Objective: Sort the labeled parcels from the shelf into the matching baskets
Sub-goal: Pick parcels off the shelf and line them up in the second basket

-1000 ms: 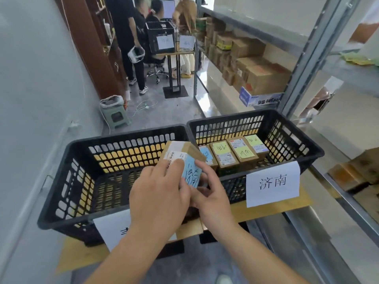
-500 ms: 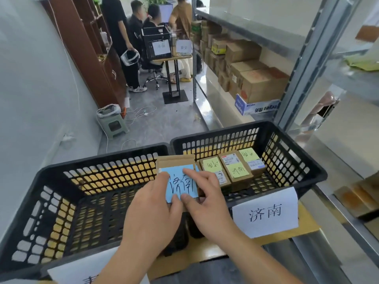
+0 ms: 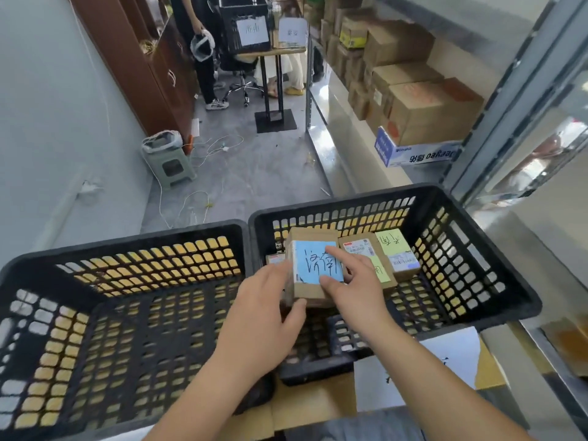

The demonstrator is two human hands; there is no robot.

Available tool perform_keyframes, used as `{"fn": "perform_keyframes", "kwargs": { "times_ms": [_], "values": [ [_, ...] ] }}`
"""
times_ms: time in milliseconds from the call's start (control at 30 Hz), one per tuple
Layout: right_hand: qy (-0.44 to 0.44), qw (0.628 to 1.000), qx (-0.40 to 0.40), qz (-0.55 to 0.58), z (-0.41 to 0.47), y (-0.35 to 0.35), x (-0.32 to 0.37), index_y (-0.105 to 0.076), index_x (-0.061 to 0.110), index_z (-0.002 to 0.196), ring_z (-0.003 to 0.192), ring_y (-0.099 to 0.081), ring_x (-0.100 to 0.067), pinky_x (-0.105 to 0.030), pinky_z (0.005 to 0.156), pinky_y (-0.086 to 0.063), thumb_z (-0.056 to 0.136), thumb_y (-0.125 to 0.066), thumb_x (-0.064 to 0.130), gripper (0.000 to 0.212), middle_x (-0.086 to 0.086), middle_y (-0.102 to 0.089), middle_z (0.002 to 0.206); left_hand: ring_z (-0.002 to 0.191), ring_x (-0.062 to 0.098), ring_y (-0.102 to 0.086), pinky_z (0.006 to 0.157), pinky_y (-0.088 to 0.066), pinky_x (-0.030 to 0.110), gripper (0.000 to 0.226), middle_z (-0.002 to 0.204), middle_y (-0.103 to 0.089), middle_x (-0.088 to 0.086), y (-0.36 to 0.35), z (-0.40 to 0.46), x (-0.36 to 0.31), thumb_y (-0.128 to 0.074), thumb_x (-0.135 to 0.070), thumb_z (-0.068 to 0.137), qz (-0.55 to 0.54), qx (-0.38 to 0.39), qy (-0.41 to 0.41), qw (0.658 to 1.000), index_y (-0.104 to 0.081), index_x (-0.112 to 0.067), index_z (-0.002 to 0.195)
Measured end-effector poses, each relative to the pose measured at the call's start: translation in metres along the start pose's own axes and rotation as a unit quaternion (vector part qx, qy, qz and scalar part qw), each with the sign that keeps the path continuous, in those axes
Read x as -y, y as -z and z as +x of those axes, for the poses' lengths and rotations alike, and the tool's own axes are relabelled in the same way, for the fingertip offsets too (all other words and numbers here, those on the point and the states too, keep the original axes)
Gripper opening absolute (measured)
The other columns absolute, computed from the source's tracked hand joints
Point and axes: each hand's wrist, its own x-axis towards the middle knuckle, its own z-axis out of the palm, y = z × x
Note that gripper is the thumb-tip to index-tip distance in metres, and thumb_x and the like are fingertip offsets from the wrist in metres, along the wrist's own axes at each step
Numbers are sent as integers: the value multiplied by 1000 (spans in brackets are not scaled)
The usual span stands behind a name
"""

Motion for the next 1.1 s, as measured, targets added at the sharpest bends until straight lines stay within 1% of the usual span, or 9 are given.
{"fn": "perform_keyframes", "kwargs": {
  "times_ms": [133, 267, 333, 500, 667, 733, 800, 933, 1100],
  "values": [
    [-11, 998, 2, -54, 42, -21, -20, -63, 33, 137, 115, -53, -7, -5, 72, -50, 93, -72, 11, 49, 10, -41, 132, 144, 20, -29, 120, -24, 36, 70, 156, -37, 0, -8, 20, 37, -51, -54, 93, 117, 13, 16, 993, -29, -30, 155],
    [-24, 993, 34, -109, 78, -46, -38, -65, 34, 134, 120, -54, -9, -24, 93, -57, 91, -74, 13, 48, 14, -41, 128, 151, 29, -21, 124, -21, 49, 78, 162, -30, 9, -13, 39, 66, -49, -59, 91, 185, 56, 12, 981, -25, -28, 158],
    [-32, 989, 71, -127, 89, -58, -43, -65, 29, 135, 121, -54, -10, -25, 93, -58, 92, -74, 10, 48, 12, -41, 130, 152, 30, -20, 124, -19, 50, 79, 163, -27, 10, -16, 47, 77, -47, -61, 90, 190, 69, 13, 979, -25, -26, 158],
    [-55, 977, 113, -175, 98, -82, -58, -57, 21, 142, 125, -51, -11, 0, 87, -45, 96, -68, 6, 50, 2, -37, 137, 153, 30, -15, 123, -21, 52, 86, 166, -19, 9, -24, 54, 90, -47, -61, 84, 158, 87, 15, 983, -30, -18, 157],
    [-64, 970, 112, -206, 101, -86, -62, -53, 23, 144, 119, -48, -2, 7, 81, -36, 96, -65, 5, 52, 1, -42, 137, 153, 31, -17, 121, -15, 50, 88, 165, -23, 8, -27, 57, 94, -48, -63, 83, 156, 91, 23, 983, -36, -13, 154],
    [-64, 967, 120, -213, 101, -87, -60, -52, 24, 145, 113, -51, 6, 5, 81, -36, 96, -67, 11, 53, 3, -43, 138, 152, 31, -20, 121, -16, 52, 87, 163, -28, 11, -27, 60, 94, -48, -64, 82, 162, 94, 8, 982, -41, -11, 152],
    [-67, 969, 117, -209, 103, -84, -56, -51, 28, 146, 124, -50, 3, 0, 91, -37, 95, -70, 22, 55, 5, -42, 142, 152, 31, -20, 121, -17, 53, 85, 162, -30, 12, -27, 68, 94, -47, -65, 83, 166, 94, -10, 982, -42, -14, 151],
    [-55, 963, 79, -252, 90, -54, -40, -40, 39, 154, 149, -28, -8, -31, 123, -24, 99, -61, 43, 59, 8, -29, 162, 154, 30, -14, 123, -14, 55, 80, 163, -27, 14, -29, 81, 87, -44, -65, 89, 186, 98, -59, 976, -40, -18, 153],
    [-37, 952, 29, -302, 41, 12, -16, -29, 41, 158, 154, -14, -5, -27, 121, -23, 101, -53, 53, 63, 17, -10, 169, 153, 31, -17, 122, -17, 57, 74, 163, -28, 11, -33, 89, 47, -36, -63, 91, 164, 94, -108, 976, -42, -22, 152]
  ]
}}
